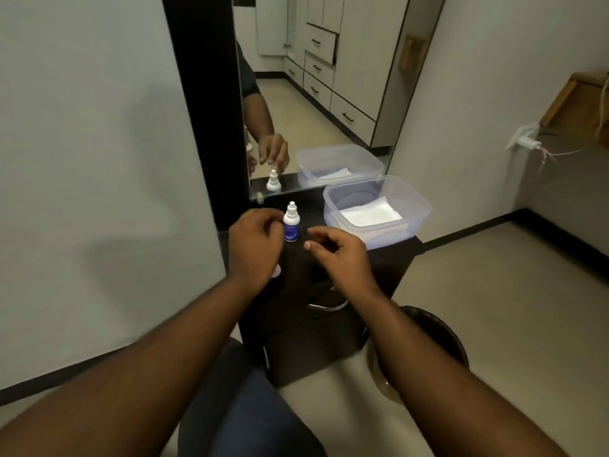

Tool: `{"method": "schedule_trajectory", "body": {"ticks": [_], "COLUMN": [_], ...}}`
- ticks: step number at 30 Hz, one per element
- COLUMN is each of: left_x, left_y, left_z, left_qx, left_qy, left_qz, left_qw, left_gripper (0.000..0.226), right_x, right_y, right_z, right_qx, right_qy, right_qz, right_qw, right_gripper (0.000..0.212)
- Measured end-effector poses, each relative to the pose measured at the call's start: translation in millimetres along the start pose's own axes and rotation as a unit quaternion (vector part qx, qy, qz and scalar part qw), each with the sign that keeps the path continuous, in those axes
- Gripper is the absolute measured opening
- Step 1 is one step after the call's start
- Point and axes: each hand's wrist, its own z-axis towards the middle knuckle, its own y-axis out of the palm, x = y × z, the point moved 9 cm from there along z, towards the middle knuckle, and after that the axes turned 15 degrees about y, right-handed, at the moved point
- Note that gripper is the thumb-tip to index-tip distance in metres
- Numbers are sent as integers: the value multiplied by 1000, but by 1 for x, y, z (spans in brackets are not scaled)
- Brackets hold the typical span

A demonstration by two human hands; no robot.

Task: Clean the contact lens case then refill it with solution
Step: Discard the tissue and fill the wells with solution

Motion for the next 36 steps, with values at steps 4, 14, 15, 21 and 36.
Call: {"method": "schedule_trajectory", "body": {"ticks": [4,14,15,21,36], "left_x": [-32,-35,-37,-47,-40], "left_y": [-2,39,42,43,38], "left_z": [19,36,36,33,32], "left_qx": [-22,-163,-163,-128,-74], "left_qy": [-69,-50,-51,-49,41], "left_qz": [-55,-175,-179,-216,-74], "left_qw": [996,970,969,967,994], "left_gripper": [33,47,44,43,69], "right_x": [6,10,11,8,17], "right_y": [29,54,54,55,55], "right_z": [29,55,55,54,62], "right_qx": [25,-31,-35,-43,-7], "right_qy": [55,63,64,55,79], "right_qz": [6,-18,-14,9,-49], "right_qw": [998,997,997,998,996], "right_gripper": [48,30,30,30,17]}}
